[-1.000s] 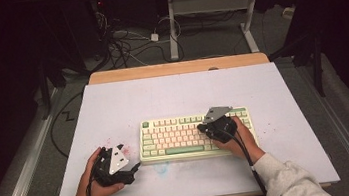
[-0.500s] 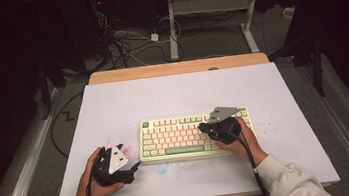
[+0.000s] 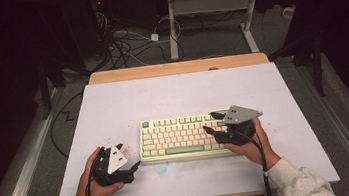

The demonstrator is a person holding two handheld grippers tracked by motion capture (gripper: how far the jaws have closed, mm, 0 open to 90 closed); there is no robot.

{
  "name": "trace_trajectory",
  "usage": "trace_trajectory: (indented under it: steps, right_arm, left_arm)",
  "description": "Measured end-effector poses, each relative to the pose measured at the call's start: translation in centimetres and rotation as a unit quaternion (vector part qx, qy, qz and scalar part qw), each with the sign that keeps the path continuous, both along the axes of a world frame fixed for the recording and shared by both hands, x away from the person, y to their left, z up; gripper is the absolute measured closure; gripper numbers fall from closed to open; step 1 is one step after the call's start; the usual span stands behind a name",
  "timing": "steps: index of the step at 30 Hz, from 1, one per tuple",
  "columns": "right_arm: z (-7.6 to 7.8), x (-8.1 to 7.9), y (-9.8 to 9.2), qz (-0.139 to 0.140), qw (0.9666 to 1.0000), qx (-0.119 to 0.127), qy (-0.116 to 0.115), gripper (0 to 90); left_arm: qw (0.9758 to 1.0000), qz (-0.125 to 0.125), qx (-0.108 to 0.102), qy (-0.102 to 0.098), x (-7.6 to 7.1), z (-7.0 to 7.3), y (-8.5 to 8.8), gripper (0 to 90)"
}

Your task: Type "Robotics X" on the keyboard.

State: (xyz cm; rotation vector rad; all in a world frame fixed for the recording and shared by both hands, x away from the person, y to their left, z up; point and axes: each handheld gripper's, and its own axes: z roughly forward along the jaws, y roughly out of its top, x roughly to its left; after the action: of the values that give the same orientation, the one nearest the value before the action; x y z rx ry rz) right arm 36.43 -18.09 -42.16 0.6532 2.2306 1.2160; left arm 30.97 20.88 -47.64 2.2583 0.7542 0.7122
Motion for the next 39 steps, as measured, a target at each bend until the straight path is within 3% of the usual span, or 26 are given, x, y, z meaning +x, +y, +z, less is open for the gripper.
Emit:
trace_trajectory:
  steps: [14, 21, 26, 30, 33, 35, 39]
  right_arm:
    - [-0.4, -2.5, -3.1, -0.042, 0.9985, 0.012, -0.033, 26.1]
    - [-1.1, -3.7, -5.3, -0.068, 0.9968, 0.01, -0.042, 24.6]
    - [-1.6, -4.3, -6.5, -0.092, 0.9948, 0.01, -0.042, 24.2]
    - [-2.1, -4.8, -7.1, -0.096, 0.9945, 0.004, -0.041, 23.8]
    - [-2.4, -5.2, -7.3, -0.099, 0.9944, 0.005, -0.038, 23.6]
    - [-2.5, -5.5, -7.3, -0.096, 0.9947, -0.002, -0.038, 23.6]
    - [-2.8, -5.7, -7.2, -0.094, 0.9949, -0.008, -0.035, 23.7]
  left_arm:
    - [0.9999, 0.002, -0.015, 0.009, -0.1, 0.2, 0.0, 22.7]
    - [0.9997, 0.0, -0.02, 0.01, -0.1, 0.4, -0.1, 26.5]
    - [0.9991, -0.012, -0.036, 0.016, -0.1, 0.9, 0.2, 41.8]
    - [0.9979, -0.022, -0.051, 0.035, -0.1, 1.2, 0.3, 57.1]
    - [0.9964, -0.04, -0.056, 0.049, 0.1, 1.5, 0.4, 77.9]
    - [0.9952, -0.047, -0.064, 0.057, 0.3, 1.7, 0.5, 86.5]
    - [0.995, -0.049, -0.065, 0.057, 0.4, 2.2, 0.2, 87.9]
